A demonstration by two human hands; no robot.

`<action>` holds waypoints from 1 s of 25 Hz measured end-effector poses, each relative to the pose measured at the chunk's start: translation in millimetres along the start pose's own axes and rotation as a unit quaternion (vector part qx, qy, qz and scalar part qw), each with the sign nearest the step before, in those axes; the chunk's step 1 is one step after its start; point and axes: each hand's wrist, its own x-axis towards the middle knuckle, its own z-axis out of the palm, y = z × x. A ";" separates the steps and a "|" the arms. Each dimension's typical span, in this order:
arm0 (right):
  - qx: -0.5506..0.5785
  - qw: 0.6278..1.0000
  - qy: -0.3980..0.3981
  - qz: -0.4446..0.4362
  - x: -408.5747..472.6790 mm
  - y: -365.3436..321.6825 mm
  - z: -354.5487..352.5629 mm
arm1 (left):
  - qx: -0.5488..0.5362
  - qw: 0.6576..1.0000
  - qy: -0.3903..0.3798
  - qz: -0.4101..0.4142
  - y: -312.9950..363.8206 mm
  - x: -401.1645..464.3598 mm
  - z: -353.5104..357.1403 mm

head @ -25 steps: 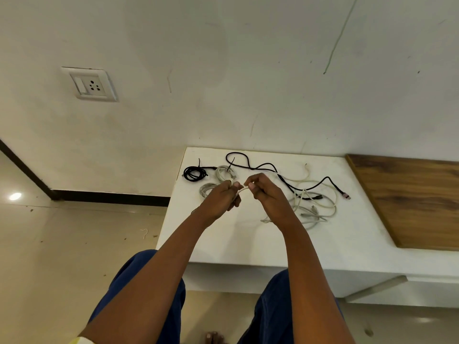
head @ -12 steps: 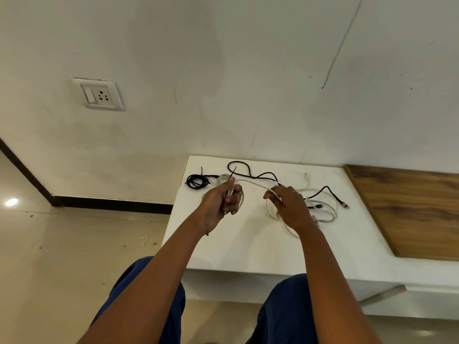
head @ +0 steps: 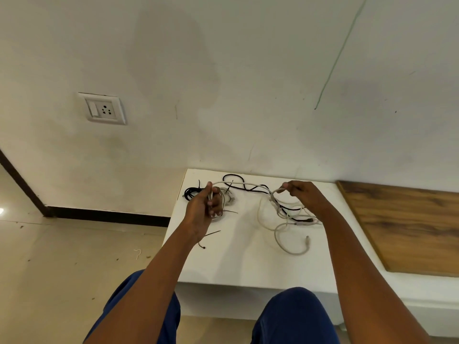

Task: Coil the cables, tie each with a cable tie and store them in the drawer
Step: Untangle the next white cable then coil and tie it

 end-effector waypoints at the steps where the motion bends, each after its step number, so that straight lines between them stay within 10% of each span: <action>1: -0.002 0.999 0.035 -0.001 2.8 1.0 -3.9 | 0.012 1.000 -0.003 -0.008 0.4 -0.7 -1.2; 6: -0.100 0.976 0.192 -0.006 16.4 12.4 4.0 | 0.075 0.997 -0.012 0.005 -3.2 -5.3 5.0; 16: 0.059 0.996 0.064 -0.028 -5.5 34.1 65.5 | 0.362 0.928 -0.046 -0.070 -17.5 -17.0 15.5; 21: -0.133 0.928 0.345 -0.046 -23.4 39.7 74.9 | 0.330 0.941 -0.013 -0.071 -16.7 -15.2 18.8; 25: 0.235 0.932 0.271 0.057 -45.9 38.3 69.9 | 0.312 0.947 -0.008 -0.068 -16.1 -15.4 21.3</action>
